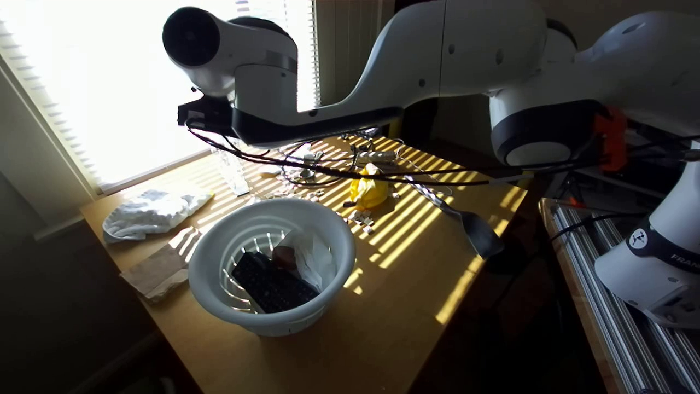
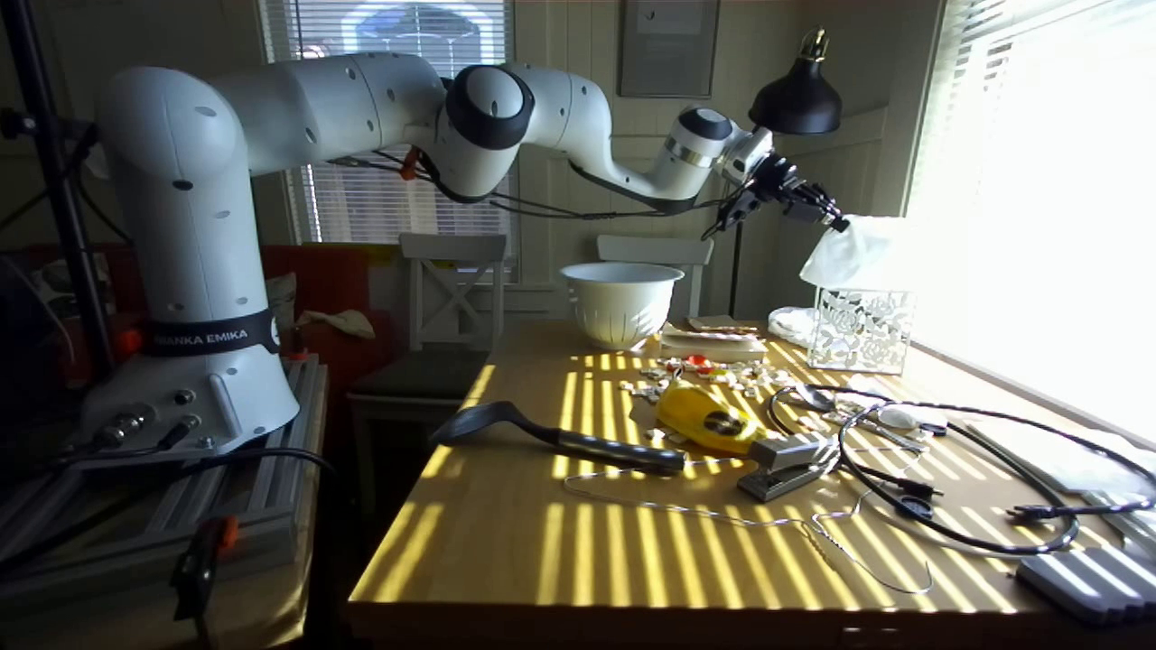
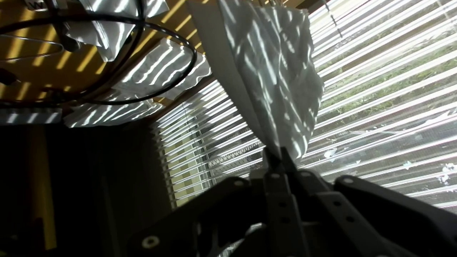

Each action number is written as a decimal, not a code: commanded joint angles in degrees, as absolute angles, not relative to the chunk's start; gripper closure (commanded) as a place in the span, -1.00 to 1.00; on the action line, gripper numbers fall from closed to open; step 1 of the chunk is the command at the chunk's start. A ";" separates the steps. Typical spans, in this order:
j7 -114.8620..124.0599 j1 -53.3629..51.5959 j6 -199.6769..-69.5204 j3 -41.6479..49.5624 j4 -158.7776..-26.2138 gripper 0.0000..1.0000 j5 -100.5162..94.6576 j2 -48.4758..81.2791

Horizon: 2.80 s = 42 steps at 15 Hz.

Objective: Pick up the tissue, then place it on the white stand

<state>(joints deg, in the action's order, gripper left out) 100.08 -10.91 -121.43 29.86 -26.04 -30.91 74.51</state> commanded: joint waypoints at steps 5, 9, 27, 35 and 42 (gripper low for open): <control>102.52 -10.92 -120.30 32.32 -23.89 0.99 -32.71 76.70; 100.92 -10.40 -120.59 30.85 -24.20 0.97 -31.42 76.31; 104.77 -11.92 -122.53 32.63 -25.89 0.99 -32.59 75.50; 108.53 -13.10 -124.47 35.49 -25.89 0.99 -33.79 75.63; 109.19 -13.06 -126.27 34.88 -25.81 0.99 -32.64 75.88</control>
